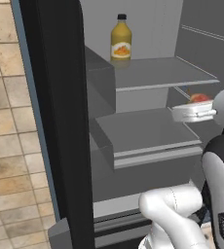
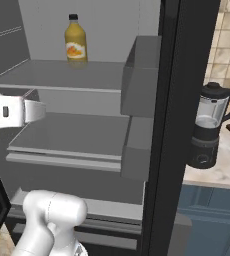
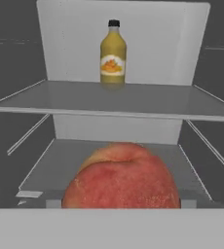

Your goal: Pick the two peachs from the fridge and place them on the plate next to the blender to make a fruit smoothie.

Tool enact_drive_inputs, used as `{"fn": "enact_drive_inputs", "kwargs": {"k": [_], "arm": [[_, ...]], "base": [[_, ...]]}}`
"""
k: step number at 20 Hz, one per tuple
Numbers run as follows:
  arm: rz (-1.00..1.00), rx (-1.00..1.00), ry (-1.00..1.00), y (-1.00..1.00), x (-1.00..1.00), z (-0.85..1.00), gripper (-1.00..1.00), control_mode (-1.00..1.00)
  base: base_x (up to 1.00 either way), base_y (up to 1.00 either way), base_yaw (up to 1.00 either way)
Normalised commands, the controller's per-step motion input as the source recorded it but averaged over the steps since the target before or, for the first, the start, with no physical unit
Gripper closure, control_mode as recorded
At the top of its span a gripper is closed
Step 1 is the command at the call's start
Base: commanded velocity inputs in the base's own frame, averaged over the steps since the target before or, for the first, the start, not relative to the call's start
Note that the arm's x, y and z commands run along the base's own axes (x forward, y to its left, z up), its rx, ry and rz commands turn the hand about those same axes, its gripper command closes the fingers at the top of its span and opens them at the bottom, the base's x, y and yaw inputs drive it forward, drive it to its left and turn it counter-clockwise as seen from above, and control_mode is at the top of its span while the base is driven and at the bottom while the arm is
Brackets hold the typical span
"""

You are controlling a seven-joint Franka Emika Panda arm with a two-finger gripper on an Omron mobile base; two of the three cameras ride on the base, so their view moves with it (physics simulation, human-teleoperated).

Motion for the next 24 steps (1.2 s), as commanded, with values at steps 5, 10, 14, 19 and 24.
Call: {"fn": "enact_drive_inputs", "kwargs": {"k": [5, 10, 14, 19, 24], "arm": [[0.0, 0.0, 0.02, 0.0, -0.2, -0.13, 1.0, 1.0], [0.0, 0.0, 0.0, 0.0, 0.0, 0.0, 1.0, 1.0], [0.0, 0.0, 0.0, 0.0, 0.0, 0.0, 1.0, 1.0], [0.0, 0.0, 0.0, 0.0, 0.0, 0.0, 1.0, 1.0], [0.0, 0.0, 0.0, 0.0, 0.0, 0.0, 1.0, 1.0]], "base": [[-0.8, -0.14, 0.0], [-1.0, -0.9, -0.05], [-1.0, -1.0, -0.15], [-0.34, -1.0, -0.25], [0.3, -1.0, -0.19]]}}
